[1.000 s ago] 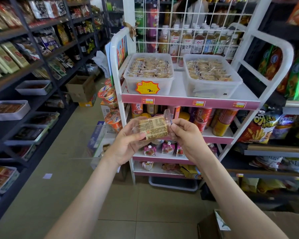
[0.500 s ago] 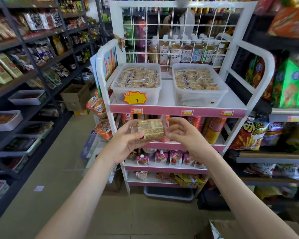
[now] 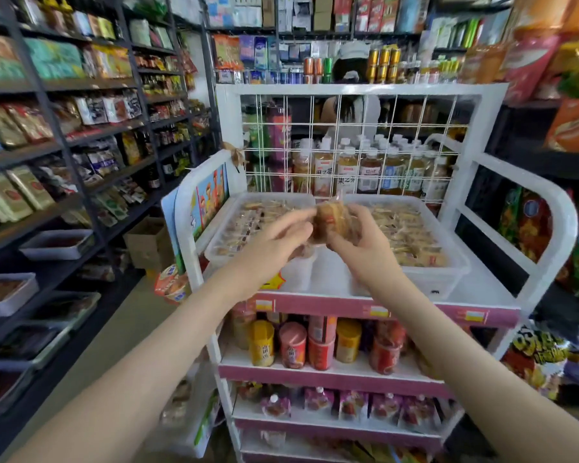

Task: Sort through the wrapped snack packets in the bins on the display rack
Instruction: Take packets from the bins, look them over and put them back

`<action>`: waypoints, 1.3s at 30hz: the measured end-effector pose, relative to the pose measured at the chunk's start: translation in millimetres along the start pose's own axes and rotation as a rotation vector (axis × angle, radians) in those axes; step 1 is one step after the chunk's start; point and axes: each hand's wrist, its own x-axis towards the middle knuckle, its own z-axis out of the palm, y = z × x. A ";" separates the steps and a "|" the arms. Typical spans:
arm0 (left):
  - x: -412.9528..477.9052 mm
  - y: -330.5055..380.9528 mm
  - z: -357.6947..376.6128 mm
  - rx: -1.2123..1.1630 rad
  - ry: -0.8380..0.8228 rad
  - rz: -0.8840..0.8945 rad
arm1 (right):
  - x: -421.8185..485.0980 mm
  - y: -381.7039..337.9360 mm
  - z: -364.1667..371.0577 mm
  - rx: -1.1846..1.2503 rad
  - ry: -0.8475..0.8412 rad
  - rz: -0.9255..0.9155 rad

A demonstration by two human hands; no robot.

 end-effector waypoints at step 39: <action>299.9 -137.3 -112.7 1.053 -0.391 -0.186 | 278.3 128.2 45.1 -1.411 -0.941 -0.244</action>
